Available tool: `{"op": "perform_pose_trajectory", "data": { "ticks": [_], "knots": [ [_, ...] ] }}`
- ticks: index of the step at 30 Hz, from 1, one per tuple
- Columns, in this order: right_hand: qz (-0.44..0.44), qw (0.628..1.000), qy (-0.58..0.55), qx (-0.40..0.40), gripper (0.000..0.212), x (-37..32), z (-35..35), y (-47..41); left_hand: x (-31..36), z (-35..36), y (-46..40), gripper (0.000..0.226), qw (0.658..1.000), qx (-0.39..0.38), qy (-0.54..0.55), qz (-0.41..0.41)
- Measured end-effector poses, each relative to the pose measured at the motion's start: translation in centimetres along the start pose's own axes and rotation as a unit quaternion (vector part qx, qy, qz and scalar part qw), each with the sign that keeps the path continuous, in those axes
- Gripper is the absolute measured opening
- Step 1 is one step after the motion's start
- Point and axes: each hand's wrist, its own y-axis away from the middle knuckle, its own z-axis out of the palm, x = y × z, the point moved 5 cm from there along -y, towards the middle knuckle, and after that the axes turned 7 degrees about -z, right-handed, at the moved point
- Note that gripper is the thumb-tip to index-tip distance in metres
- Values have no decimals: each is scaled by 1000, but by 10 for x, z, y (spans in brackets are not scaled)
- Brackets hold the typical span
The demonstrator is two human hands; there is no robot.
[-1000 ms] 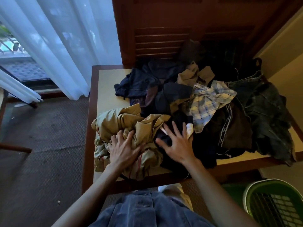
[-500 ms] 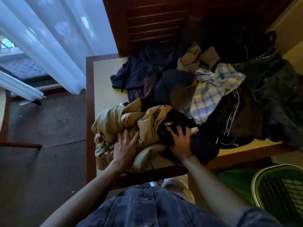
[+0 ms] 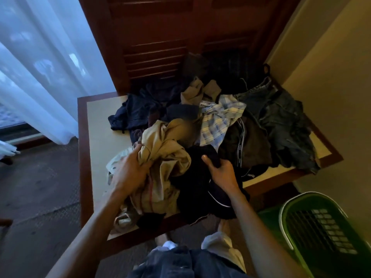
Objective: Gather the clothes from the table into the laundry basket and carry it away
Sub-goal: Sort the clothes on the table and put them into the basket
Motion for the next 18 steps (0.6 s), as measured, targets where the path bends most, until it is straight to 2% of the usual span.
{"op": "perform_pose_trajectory", "data": {
  "ticks": [2, 6, 9, 10, 12, 16, 18],
  "knots": [
    [-19, 999, -45, 24, 83, -10, -18, 9, 36, -1, 12, 35, 999, -5, 52, 6],
    [-49, 989, -102, 91, 67, -35, -80, 29, 111, 25, 43, 24, 987, -60, 140, 39],
    [-64, 973, -137, 172, 24, -31, -149, 49, 164, 54, 59, 20, 976, -87, 196, 48],
    [-64, 968, -145, 194, 16, -28, -175, 57, 185, 65, 65, 24, 972, -96, 206, 56],
    [-53, 956, -154, 242, 23, -15, -230, 77, 227, 87, 79, 34, 966, -116, 220, 72],
    [-5, 912, -186, 366, 47, 36, -340, 128, 309, 128, 97, 31, 947, -149, 259, 121],
    [11, 889, -185, 419, 52, 62, -388, 158, 344, 150, 104, 39, 944, -148, 256, 147]
  ]
}}
